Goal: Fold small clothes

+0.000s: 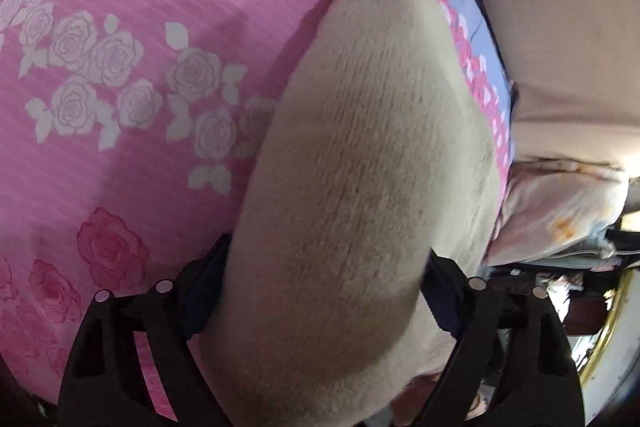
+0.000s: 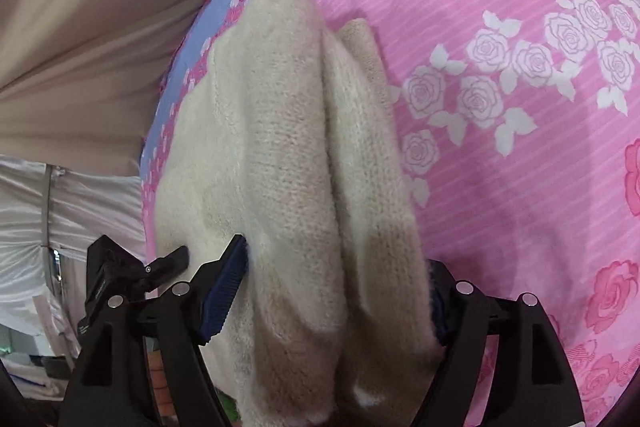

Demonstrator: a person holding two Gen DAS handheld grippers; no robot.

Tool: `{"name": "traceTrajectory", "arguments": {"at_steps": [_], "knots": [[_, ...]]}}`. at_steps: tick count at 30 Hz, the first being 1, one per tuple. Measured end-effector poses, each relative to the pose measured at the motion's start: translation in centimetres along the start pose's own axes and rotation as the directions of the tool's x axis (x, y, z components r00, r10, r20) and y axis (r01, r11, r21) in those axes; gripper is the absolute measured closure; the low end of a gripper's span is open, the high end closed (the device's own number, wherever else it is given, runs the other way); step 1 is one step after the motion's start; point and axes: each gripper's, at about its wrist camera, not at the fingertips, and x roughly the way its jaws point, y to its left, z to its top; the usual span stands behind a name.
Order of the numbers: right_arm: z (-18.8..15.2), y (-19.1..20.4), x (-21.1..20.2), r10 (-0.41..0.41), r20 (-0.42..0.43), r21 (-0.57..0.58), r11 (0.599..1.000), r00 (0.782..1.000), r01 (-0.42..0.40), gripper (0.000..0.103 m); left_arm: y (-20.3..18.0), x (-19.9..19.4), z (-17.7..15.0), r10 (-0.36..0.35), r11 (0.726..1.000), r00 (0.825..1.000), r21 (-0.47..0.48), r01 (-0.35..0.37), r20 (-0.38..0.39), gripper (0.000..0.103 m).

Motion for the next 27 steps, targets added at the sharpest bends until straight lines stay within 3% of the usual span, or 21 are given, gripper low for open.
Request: {"name": "traceTrajectory", "arguments": {"at_steps": [3,5,6,11,18,21,27], "knots": [[0.2,0.7,0.0,0.005,0.009,-0.033,0.999,1.000,-0.005,0.057,-0.9,-0.2,0.1,0.011,0.997,1.000,0.078,-0.010,-0.011,0.040],[0.0,2.0,-0.9,-0.016,0.039,-0.068,0.998,0.999,0.018,0.064,-1.6,-0.8,-0.1,0.003,0.994,1.000,0.108,-0.002,-0.012,0.053],[0.0,2.5,-1.6,-0.019,0.053,-0.081,0.996,0.998,0.023,0.067,-2.1,-1.4,-0.1,-0.005,0.993,1.000,0.121,0.006,-0.007,0.054],[-0.5,7.4,-6.4,0.027,0.161,-0.159,0.987,0.987,-0.001,0.071,-5.6,-5.6,-0.5,-0.092,0.970,0.995,0.230,0.083,0.028,0.057],[0.5,17.1,-11.0,0.144,0.252,-0.330,0.942,0.957,-0.055,0.071,-9.5,-15.5,0.2,-0.232,0.911,0.966,0.374,0.173,0.119,0.056],[0.5,22.0,-10.9,0.213,0.258,-0.403,0.910,0.942,-0.096,0.071,-10.0,-20.0,1.3,-0.261,0.892,0.948,0.422,0.165,0.181,0.056],[0.1,28.7,-8.9,0.284,0.243,-0.488,0.862,0.927,-0.136,0.071,-9.8,-27.3,2.7,-0.238,0.867,0.918,0.496,0.055,0.316,0.056]]}}
